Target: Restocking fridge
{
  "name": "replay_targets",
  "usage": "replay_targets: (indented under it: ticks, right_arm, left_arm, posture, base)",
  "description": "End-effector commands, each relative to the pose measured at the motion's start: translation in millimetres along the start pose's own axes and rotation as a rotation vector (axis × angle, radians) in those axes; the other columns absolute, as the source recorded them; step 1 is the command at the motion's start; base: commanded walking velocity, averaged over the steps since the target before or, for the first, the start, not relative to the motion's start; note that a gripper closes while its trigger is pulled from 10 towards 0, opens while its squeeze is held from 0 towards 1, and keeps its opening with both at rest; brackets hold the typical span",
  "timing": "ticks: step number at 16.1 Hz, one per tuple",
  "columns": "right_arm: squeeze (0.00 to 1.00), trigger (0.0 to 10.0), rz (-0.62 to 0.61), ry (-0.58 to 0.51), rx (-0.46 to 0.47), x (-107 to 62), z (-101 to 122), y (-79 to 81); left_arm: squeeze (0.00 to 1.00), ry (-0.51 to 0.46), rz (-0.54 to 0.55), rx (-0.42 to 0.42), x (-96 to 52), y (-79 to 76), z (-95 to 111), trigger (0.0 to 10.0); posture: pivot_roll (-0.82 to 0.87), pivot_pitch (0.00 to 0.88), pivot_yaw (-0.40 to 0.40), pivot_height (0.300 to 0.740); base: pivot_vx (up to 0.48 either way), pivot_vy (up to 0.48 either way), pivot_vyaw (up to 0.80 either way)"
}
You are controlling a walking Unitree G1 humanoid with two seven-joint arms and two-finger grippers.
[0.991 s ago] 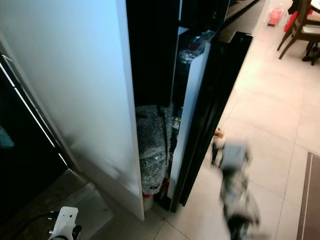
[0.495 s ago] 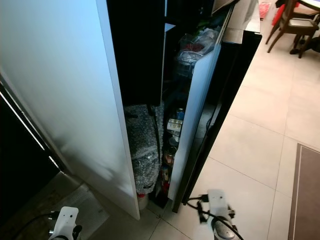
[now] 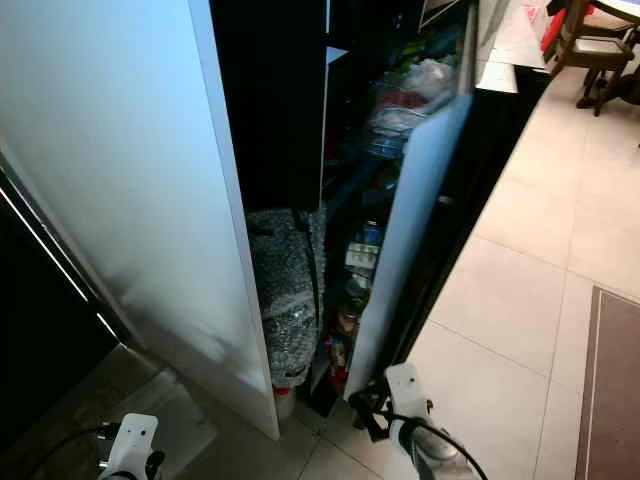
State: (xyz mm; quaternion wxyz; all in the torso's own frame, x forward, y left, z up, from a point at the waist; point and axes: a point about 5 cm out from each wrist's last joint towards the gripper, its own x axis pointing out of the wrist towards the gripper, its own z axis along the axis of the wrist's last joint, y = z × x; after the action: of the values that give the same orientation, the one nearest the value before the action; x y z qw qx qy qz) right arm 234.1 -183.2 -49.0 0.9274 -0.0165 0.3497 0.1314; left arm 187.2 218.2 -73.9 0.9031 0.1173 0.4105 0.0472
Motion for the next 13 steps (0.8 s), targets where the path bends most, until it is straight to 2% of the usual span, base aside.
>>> replay_targets:
  ticks: [1, 2, 3, 9, 13]
  right_arm:
    - [0.0, 10.0, -0.007, -0.037, 0.002, -0.1, 9, -6.4]
    - [0.0, 10.0, -0.012, -0.052, -0.001, 0.4, 13, -8.0]
    - [0.0, 10.0, 0.003, -0.112, 0.004, 3.3, 28, -7.3]
    - [0.0, 10.0, 0.086, -0.29, 0.0, 5.9, 65, -3.4]
    - [0.0, 10.0, 0.047, -0.413, -0.03, 4.0, 95, -9.3]
  left_arm:
    - [0.0, 0.003, 0.0, 0.012, -0.8, -0.9, -2, 10.0]
    - [0.0, 0.002, 0.0, 0.012, -0.8, -0.8, -2, 10.0]
    - [0.0, 0.002, 0.0, 0.013, -0.7, -1.0, -2, 10.0]
    - [0.0, 0.001, -0.003, 0.019, -0.7, -2.1, -2, 10.0]
    - [0.0, 0.002, -0.003, 0.02, -0.8, -2.4, -2, 10.0]
  posture:
    - [-0.08, 0.0, -0.024, 0.74]
    - [-0.08, 0.0, -0.024, 0.74]
    - [-0.08, 0.0, -0.025, 0.74]
    - [-0.08, 0.0, -0.024, 0.74]
    - [-0.08, 0.0, -0.023, 0.74]
  base:
    - [0.0, 0.0, 0.0]
    - [0.0, 0.0, 0.0]
    - [0.0, 0.0, 0.0]
    - [0.0, 0.0, 0.0]
    - [0.0, 0.0, 0.0]
